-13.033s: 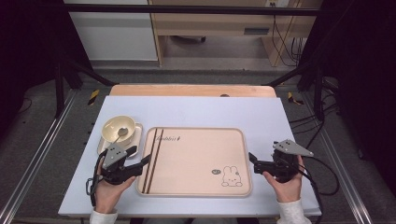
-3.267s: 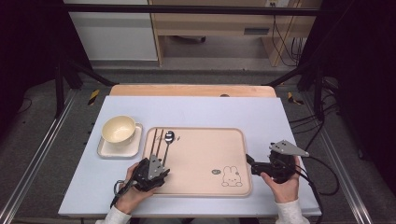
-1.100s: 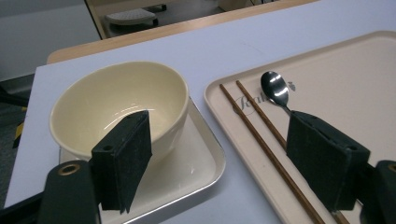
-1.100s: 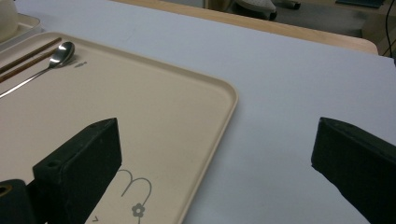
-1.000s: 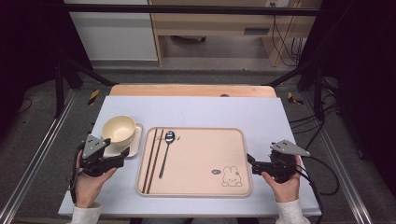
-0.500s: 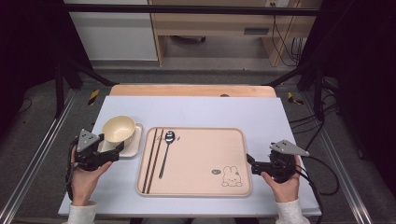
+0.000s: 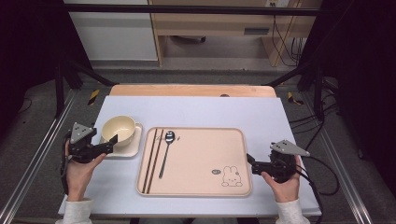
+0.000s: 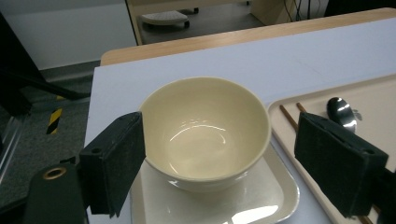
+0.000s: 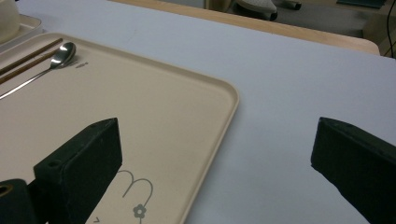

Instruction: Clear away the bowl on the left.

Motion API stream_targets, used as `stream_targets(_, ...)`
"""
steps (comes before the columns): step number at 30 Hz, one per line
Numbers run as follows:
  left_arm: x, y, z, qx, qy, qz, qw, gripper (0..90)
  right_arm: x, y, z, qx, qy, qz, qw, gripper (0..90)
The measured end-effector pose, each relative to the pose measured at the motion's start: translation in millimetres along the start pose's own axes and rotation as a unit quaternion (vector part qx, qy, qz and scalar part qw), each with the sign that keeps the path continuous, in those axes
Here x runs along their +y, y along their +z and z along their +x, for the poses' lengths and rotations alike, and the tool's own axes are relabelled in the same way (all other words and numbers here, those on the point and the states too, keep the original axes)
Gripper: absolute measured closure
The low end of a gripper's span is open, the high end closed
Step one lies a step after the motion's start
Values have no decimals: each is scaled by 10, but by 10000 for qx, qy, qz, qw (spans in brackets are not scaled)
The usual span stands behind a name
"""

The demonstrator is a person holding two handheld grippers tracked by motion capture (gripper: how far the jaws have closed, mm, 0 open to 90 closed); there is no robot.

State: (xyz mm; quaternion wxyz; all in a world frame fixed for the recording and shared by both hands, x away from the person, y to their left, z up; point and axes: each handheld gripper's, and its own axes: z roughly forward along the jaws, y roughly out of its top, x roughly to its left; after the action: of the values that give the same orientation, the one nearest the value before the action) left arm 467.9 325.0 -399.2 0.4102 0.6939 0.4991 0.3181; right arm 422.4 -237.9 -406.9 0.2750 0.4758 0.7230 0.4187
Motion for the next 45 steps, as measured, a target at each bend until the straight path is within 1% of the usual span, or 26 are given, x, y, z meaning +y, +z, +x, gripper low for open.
stream_targets(3,-1,38,38,56,-46,36,10000,168,-1,5,2,3,-4,11,10000,22)
stream_targets(4,-1,70,77,77,-72,81,9999,181,-2,10,4,14,-2,20,10000,22)
stream_targets(6,-4,92,91,98,-103,78,9999,187,-2,13,7,12,5,26,10000,22)
stream_targets(7,-5,111,107,120,-104,96,9998,193,-4,18,2,0,-37,14,10000,22)
stream_targets(8,-8,144,137,154,-89,130,9998,205,-4,18,3,4,-25,19,10000,22)
stream_targets(9,-8,144,137,154,-89,130,9998,210,-4,18,3,4,-25,19,10000,22)
stream_targets(10,-11,175,165,170,-122,128,9997,215,-1,11,6,23,27,35,10000,22)
stream_targets(11,-11,175,165,170,-122,128,9997,221,0,11,6,23,29,35,10000,22)
stream_targets(12,-12,200,198,185,-160,145,9996,229,0,11,6,23,27,35,10000,23)
stream_targets(13,-12,200,198,185,-160,145,9996,232,0,11,6,23,27,35,10000,23)
stream_targets(14,-8,225,225,209,-175,153,9995,237,-3,19,1,5,-22,19,10000,23)
stream_targets(16,3,248,251,244,-159,191,9994,253,-5,23,3,5,-14,31,10000,23)
stream_targets(21,26,301,299,279,-175,240,9992,273,-5,27,4,5,-16,40,10000,23)
stream_targets(24,19,368,347,254,-192,315,9990,304,-4,25,2,15,-8,37,10000,23)
stream_targets(26,12,391,355,248,-220,340,9989,314,-3,25,0,17,-14,34,10000,23)
stream_targets(27,-5,429,371,261,-187,426,9986,334,-3,25,-1,16,-10,44,10000,23)
stream_targets(33,-43,514,417,312,-225,561,9977,395,-2,24,-1,20,1,45,10000,23)
stream_targets(34,-56,543,431,316,-222,612,9974,402,-3,26,-1,18,-9,43,10000,23)
stream_targets(40,-85,615,453,302,-259,740,9965,456,-2,26,5,32,21,63,10000,23)
stream_targets(41,-90,630,455,297,-277,765,9962,480,-4,29,1,21,-3,57,10000,23)
stream_targets(43,-100,658,463,292,-301,818,9958,492,-4,30,-1,13,-12,61,10000,23)
stream_targets(45,-106,677,467,271,-333,850,9955,531,-5,32,0,11,-18,61,10000,23)
